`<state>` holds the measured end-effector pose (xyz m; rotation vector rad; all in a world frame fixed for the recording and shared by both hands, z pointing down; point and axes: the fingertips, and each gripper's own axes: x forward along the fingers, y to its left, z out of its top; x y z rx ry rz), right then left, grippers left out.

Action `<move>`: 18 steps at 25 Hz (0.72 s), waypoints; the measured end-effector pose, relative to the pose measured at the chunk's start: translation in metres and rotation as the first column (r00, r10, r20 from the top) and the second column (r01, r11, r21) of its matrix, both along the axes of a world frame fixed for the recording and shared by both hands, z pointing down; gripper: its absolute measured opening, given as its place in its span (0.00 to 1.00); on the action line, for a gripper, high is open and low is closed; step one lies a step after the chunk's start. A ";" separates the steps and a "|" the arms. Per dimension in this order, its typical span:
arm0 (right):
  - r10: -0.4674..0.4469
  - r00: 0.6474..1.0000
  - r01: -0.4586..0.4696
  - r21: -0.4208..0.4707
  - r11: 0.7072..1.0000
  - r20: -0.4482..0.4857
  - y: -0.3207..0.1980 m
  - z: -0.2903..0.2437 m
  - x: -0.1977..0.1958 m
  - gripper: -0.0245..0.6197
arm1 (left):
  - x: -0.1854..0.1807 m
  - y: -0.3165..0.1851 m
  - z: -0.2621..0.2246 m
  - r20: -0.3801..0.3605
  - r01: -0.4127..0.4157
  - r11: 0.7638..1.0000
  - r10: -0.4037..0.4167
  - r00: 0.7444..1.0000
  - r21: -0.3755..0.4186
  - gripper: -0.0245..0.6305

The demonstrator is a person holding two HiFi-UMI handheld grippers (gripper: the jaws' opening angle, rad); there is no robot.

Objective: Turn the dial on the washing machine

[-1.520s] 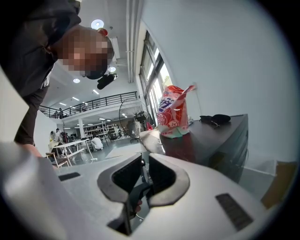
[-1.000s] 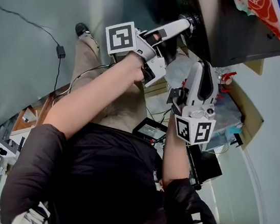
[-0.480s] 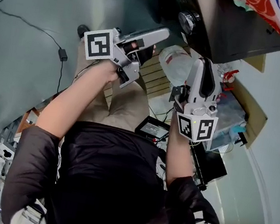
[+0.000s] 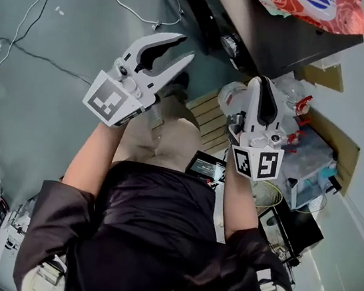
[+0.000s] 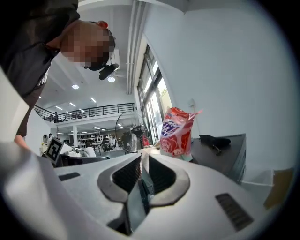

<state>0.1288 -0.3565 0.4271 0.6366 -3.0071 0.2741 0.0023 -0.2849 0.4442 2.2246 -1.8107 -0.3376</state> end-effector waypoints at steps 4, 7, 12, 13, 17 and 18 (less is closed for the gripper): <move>0.063 0.998 -0.064 0.077 0.995 0.020 0.008 -0.045 -0.001 0.12 | -0.020 0.001 -0.053 0.229 0.015 0.999 -0.025 0.973 0.044 0.21; 0.124 0.992 -0.123 0.111 0.986 0.003 0.018 -0.076 0.004 0.11 | -0.028 0.008 -0.080 0.429 -0.005 1.000 -0.001 0.903 0.013 0.21; 0.308 0.951 -0.300 0.165 0.940 -0.024 0.045 -0.115 0.021 0.11 | -0.051 0.024 -0.127 0.371 -0.023 0.998 0.001 0.929 0.055 0.22; 0.353 0.935 -0.344 0.175 0.923 -0.022 0.053 -0.122 0.025 0.11 | -0.054 0.028 -0.136 0.364 -0.045 0.997 0.019 0.931 0.064 0.22; 0.467 0.884 -0.453 0.212 0.866 -0.015 0.095 -0.149 0.042 0.11 | -0.061 0.055 -0.160 0.364 -0.101 0.994 0.079 0.928 0.042 0.19; 0.489 0.872 -0.474 0.217 0.853 -0.017 0.105 -0.154 0.046 0.12 | -0.061 0.061 -0.164 0.363 -0.119 0.992 0.097 0.927 0.038 0.19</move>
